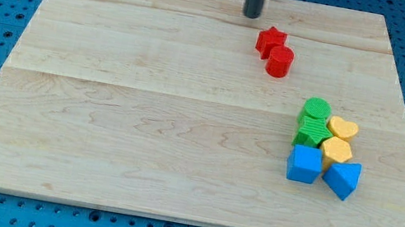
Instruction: Move the red blocks left to the green blocks
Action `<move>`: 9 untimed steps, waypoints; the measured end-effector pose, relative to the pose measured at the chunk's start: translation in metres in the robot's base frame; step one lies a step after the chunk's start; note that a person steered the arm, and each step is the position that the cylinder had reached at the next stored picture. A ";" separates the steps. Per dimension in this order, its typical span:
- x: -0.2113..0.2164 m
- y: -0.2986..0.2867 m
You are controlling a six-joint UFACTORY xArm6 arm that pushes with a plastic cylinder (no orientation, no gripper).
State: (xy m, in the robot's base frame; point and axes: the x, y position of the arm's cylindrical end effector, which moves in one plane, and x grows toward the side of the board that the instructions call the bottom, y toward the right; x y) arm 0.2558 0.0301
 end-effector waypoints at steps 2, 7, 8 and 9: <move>0.030 0.039; 0.025 0.083; 0.060 0.068; 0.098 0.068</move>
State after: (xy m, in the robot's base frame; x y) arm 0.3539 0.0978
